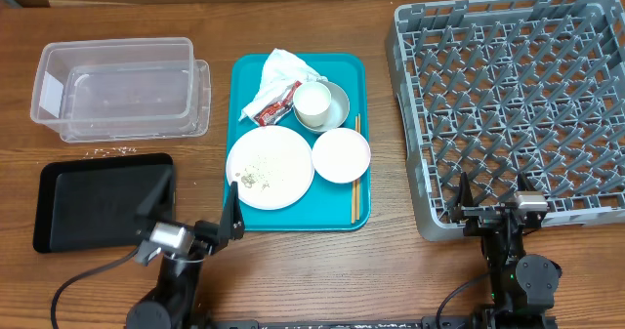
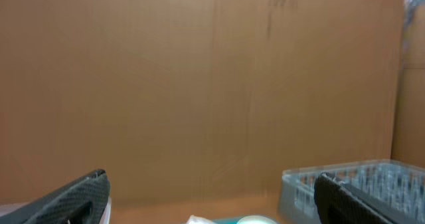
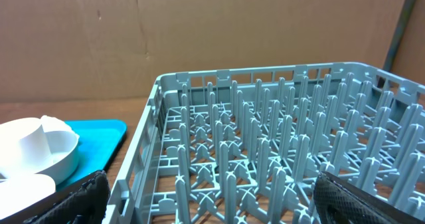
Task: Sort waste into correct bins and load items into the dishwasher
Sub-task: 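Raise the left arm and move the left gripper over the white tissue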
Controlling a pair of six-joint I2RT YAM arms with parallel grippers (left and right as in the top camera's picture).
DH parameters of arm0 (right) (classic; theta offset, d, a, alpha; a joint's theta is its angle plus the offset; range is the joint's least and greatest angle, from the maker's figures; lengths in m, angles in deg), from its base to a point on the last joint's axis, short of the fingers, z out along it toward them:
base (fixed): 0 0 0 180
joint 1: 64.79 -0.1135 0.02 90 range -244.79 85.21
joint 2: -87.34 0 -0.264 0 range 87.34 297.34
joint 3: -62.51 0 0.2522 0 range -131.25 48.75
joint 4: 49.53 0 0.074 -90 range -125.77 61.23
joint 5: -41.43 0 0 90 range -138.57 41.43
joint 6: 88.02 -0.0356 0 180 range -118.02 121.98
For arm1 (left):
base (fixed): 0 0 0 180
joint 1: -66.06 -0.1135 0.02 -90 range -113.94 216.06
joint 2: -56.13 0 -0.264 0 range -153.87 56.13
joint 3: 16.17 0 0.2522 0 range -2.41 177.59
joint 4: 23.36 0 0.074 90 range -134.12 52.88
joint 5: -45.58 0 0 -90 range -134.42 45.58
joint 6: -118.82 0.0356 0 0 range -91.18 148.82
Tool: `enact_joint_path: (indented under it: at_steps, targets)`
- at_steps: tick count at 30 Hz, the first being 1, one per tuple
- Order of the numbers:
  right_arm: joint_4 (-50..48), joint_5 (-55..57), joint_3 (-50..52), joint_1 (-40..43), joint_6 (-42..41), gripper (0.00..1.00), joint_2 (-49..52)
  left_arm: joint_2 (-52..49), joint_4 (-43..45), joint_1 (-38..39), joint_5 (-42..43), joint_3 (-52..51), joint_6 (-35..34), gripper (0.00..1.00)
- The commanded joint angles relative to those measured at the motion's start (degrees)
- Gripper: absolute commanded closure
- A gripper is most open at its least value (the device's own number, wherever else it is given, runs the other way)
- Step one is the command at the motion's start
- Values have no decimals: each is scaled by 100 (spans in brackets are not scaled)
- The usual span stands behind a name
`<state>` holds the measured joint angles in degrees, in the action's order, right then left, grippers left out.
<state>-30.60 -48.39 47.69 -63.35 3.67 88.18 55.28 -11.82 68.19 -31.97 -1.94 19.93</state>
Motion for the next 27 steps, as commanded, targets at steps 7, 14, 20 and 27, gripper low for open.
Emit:
enact_joint_path:
  at_steps: [7, 14, 20, 27]
  targets:
    - [-35, -31, 59, 20, -17, 0, -68, 0, 516, -24, -704, 527, 39, 0]
    - [-35, -31, 59, 20, -17, 0, -68, -1222, 487, -24, -833, 1805, 898, 0]
    - [-35, -31, 59, 20, -17, 0, -68, -3357, -584, -24, -492, 3748, 890, 0]
    - [-35, -31, 59, 20, -17, 0, -68, -5965, -4048, -24, 1753, 7018, 1661, 0]
